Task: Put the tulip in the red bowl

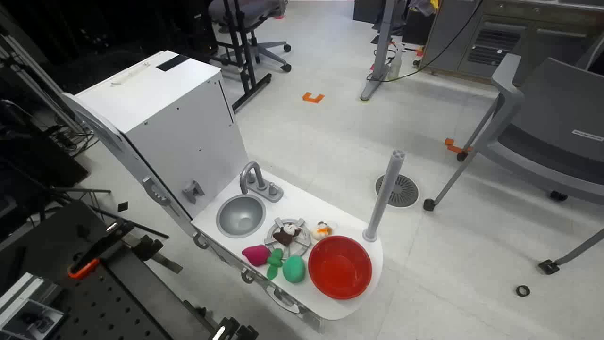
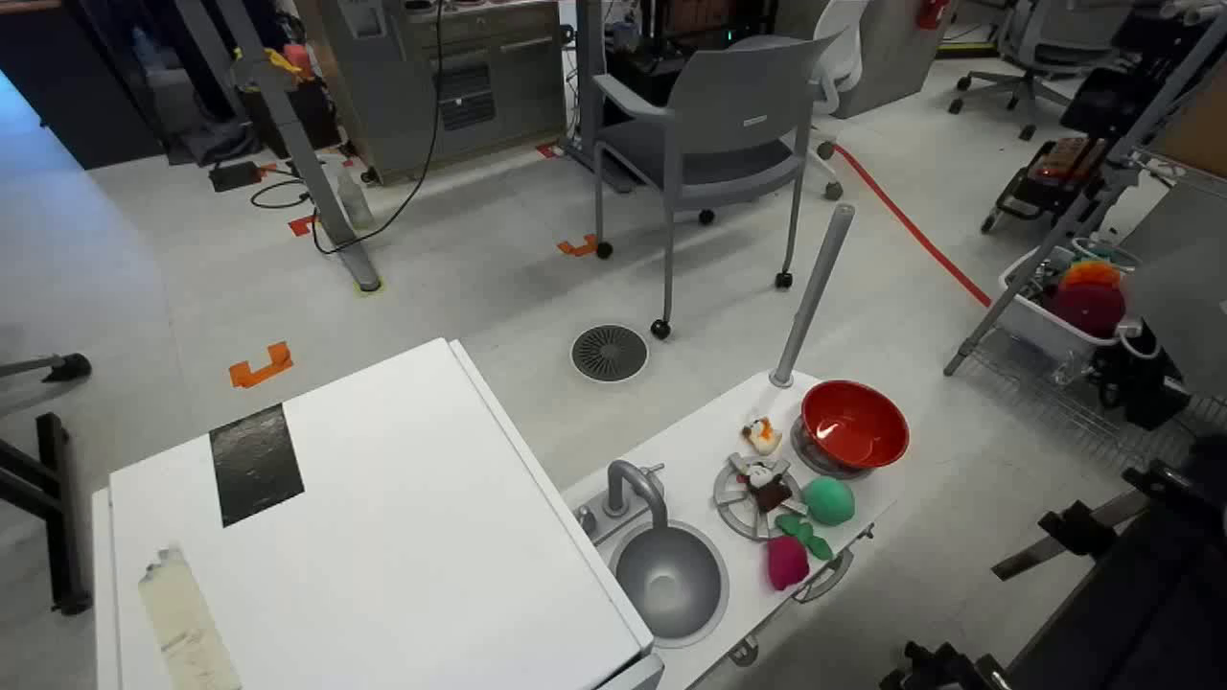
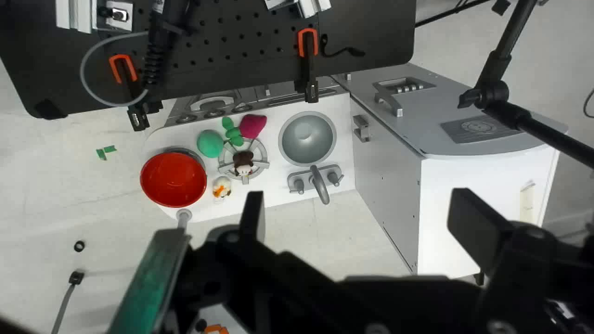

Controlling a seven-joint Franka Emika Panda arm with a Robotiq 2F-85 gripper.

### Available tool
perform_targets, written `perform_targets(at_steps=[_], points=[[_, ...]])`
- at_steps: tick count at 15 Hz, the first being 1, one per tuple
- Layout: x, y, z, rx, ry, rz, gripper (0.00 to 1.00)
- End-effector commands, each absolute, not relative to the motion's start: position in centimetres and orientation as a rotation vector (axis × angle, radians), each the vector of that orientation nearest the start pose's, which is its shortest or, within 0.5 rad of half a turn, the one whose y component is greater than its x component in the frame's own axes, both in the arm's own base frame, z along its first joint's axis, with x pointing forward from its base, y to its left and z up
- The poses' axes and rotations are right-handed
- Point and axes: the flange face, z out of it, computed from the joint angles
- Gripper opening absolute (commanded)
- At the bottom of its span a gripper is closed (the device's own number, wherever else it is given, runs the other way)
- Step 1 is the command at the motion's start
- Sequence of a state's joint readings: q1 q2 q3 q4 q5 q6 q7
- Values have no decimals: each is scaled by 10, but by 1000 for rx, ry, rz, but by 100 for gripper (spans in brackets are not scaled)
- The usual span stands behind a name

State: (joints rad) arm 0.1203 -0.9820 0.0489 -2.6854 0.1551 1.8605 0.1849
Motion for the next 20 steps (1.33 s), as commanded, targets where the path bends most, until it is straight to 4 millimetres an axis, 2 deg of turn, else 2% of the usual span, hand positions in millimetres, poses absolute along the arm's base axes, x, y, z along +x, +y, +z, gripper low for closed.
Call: perform_targets(at_steps=[1,7,9,11,14,20], points=[[273,60,517,-2998,100,-204,100],[273,61,515,-2979,122,-227,100],[284,63,501,-2985,121,-254,100],[305,63,479,-2992,127,-275,100],[347,55,429,-2978,168,-304,100],[418,45,348,-2845,435,-431,100]])
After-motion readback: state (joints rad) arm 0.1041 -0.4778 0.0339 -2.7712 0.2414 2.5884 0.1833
